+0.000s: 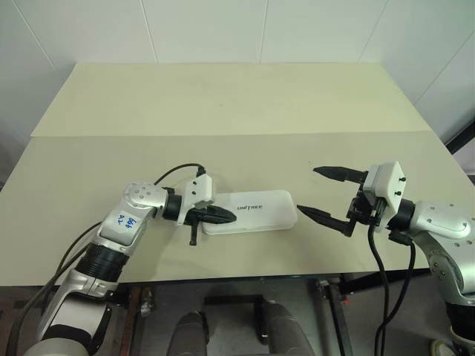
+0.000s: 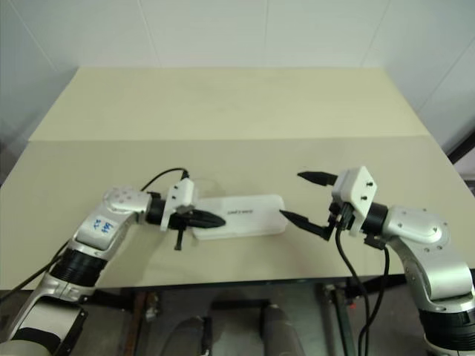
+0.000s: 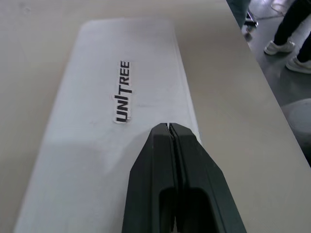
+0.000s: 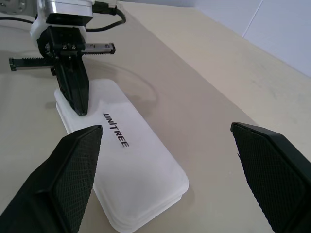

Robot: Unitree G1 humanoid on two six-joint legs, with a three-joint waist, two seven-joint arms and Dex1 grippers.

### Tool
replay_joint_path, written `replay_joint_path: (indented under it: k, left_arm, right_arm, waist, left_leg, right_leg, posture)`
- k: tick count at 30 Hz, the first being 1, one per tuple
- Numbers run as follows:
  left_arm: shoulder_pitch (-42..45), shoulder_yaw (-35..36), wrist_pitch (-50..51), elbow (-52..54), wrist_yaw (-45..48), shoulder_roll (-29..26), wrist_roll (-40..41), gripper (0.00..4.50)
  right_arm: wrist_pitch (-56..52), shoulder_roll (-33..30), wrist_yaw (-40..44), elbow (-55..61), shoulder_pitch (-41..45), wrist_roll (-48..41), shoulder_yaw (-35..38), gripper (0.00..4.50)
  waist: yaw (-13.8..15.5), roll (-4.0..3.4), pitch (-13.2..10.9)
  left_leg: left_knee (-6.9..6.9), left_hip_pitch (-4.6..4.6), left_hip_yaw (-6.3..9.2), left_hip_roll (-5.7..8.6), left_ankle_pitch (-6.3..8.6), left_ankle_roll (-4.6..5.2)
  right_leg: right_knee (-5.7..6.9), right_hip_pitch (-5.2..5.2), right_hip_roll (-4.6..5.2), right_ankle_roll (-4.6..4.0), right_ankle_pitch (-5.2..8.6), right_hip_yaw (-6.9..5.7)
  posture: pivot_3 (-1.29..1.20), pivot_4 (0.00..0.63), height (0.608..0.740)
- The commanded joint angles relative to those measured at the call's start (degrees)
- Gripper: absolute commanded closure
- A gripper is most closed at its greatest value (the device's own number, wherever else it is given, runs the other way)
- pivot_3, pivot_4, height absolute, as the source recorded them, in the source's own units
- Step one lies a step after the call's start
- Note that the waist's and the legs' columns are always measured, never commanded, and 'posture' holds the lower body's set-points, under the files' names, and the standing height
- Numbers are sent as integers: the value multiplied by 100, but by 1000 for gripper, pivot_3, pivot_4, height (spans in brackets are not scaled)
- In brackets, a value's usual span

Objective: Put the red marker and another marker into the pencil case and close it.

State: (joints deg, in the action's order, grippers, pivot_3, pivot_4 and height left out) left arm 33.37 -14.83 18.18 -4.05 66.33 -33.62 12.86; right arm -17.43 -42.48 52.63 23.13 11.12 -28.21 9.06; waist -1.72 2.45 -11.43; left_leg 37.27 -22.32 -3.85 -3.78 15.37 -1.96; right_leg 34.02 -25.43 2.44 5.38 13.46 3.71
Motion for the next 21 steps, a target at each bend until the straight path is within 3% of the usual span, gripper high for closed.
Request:
replay_joint_path:
  k: [1, 12, 15, 21]
  left_arm:
    - [7, -191, 170, 30, -113, 29, -259, 4468]
    - [271, -178, 825, 22, -610, 384, -284, 4468]
    - [211, 250, 874, 301, -459, 416, 219, 4468]
    - [-182, 1398, 752, 869, 26, -121, 1186, 4468]
  right_arm:
    - [59, 27, -106, 280, -3, -21, 58, 0]
    - [-26, 163, -396, 526, -101, -57, 27, 0]
    - [-58, 168, -411, 534, -134, -100, 54, 0]
    - [7, 139, -265, 317, -180, -94, 54, 0]
  waist:
    - [2, 0, 0]
    - [-3, -1, 1]
    - [-7, -1, 1]
    - [-53, 0, 1]
  left_leg:
    - [1, 0, 0, 0, 0, 0]
    - [29, 11, 4, 2, -3, 5]
    - [28, 9, 4, 2, -3, 5]
    - [-3, 8, 3, 0, -3, 6]
  right_leg:
    - [1, 0, 0, 0, 0, 0]
    - [-13, 32, 2, -1, -7, 5]
    - [-13, 31, 1, -1, -8, 5]
    - [-5, 10, -2, -4, -6, 4]
  posture:
    - [0, 150, 740]
    - [0, 150, 740]
    - [0, 150, 740]
    - [0, 150, 740]
